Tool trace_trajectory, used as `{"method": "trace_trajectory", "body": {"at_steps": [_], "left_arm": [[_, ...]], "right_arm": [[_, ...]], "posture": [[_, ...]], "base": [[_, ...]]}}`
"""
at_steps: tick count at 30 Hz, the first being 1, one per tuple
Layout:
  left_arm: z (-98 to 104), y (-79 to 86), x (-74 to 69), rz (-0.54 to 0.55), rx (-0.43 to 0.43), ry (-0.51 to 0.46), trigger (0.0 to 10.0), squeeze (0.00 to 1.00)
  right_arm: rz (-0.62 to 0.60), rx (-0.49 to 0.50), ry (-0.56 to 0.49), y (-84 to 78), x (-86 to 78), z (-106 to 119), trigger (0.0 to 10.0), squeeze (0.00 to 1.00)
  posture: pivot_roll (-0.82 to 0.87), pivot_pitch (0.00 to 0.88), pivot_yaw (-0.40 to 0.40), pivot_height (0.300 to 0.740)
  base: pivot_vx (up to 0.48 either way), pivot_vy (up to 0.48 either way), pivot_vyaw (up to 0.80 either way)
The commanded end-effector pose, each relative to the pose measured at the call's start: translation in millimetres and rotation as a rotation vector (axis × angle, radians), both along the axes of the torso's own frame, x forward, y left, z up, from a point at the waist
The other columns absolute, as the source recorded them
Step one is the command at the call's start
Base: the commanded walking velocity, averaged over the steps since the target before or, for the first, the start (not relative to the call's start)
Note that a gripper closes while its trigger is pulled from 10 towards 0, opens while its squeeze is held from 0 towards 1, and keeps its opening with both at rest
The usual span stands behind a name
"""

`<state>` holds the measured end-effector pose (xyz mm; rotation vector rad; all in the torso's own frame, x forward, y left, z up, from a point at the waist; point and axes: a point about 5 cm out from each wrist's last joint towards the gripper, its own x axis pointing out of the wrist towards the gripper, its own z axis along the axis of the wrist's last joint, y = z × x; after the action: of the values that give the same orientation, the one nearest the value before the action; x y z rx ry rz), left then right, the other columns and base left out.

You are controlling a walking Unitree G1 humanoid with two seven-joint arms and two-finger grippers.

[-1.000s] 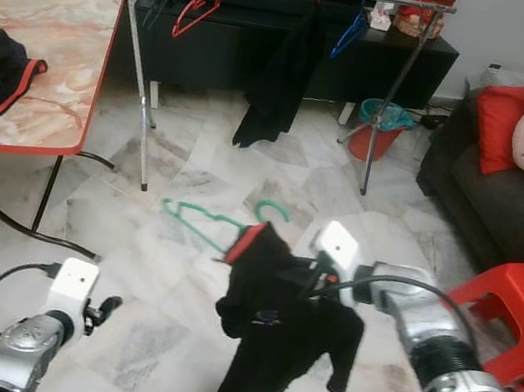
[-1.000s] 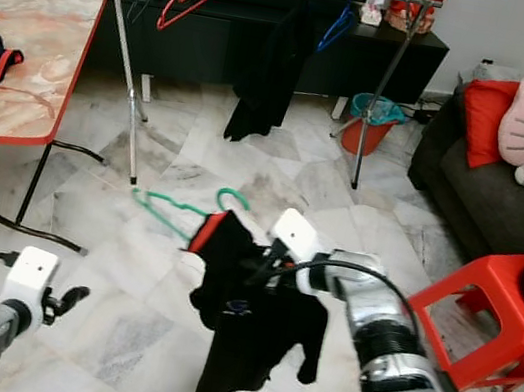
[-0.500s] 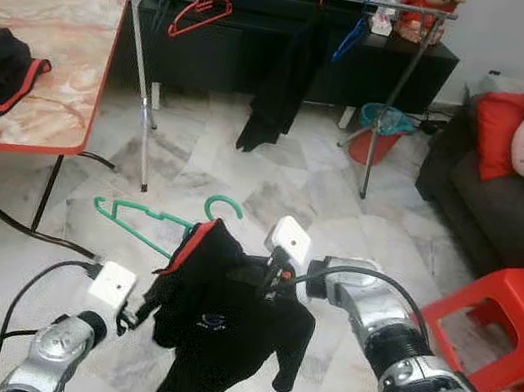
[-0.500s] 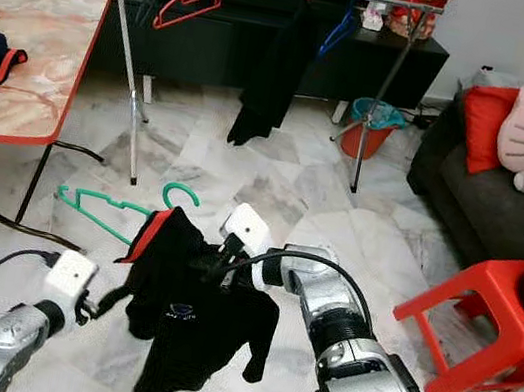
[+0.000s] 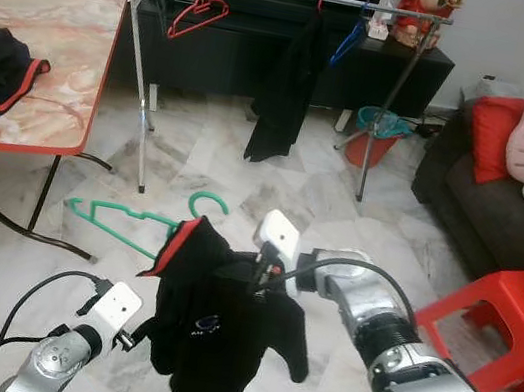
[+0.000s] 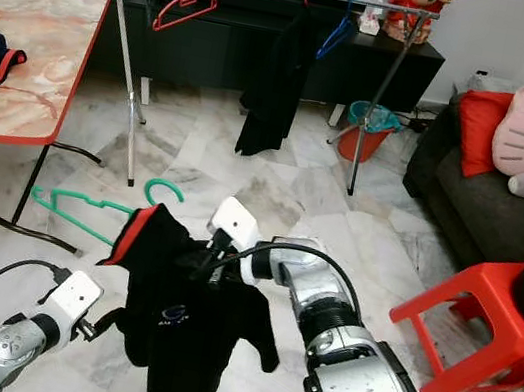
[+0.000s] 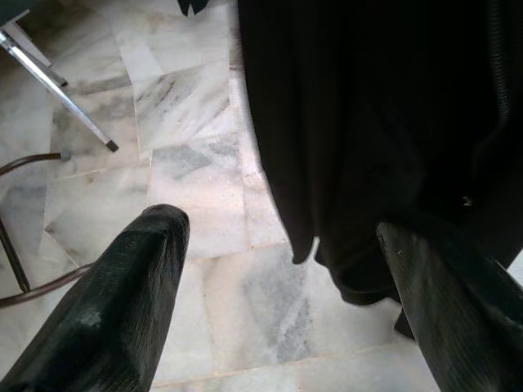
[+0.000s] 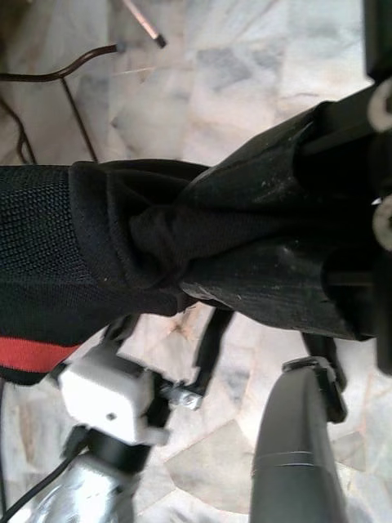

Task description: Hang hanger

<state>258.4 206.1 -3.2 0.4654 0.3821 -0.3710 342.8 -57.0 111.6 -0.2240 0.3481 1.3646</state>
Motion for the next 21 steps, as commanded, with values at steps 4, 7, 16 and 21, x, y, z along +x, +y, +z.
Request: {"method": "trace_trajectory", "body": {"at_steps": [4,7,16,21], "left_arm": [[-3,-7.1,1.7,-0.030,0.042,-0.003,10.0,0.00],[-4,-8.1,3.2,-0.027,0.063,0.001,10.0,0.00],[-3,1.7,10.8,0.135,0.145,-0.041,10.0,0.00],[-4,7.8,11.3,0.228,0.177,-0.063,10.0,0.00]], "right_arm": [[0.017,0.062,-0.040,10.6,5.7,17,0.0,0.00],[0.022,0.071,-0.043,15.5,5.8,20,0.0,0.00],[0.042,0.092,-0.034,21.4,3.5,20,0.0,0.00],[0.048,0.086,-0.017,20.9,0.9,15,0.0,0.00]], "posture": [[0.13,0.007,-0.162,0.740],[0.14,0.010,-0.163,0.740],[0.13,0.014,-0.164,0.740],[0.12,0.017,-0.168,0.740]], "base": [[0.000,0.000,0.00],[0.000,0.000,0.00],[0.000,0.000,0.00],[0.000,0.000,0.00]]}}
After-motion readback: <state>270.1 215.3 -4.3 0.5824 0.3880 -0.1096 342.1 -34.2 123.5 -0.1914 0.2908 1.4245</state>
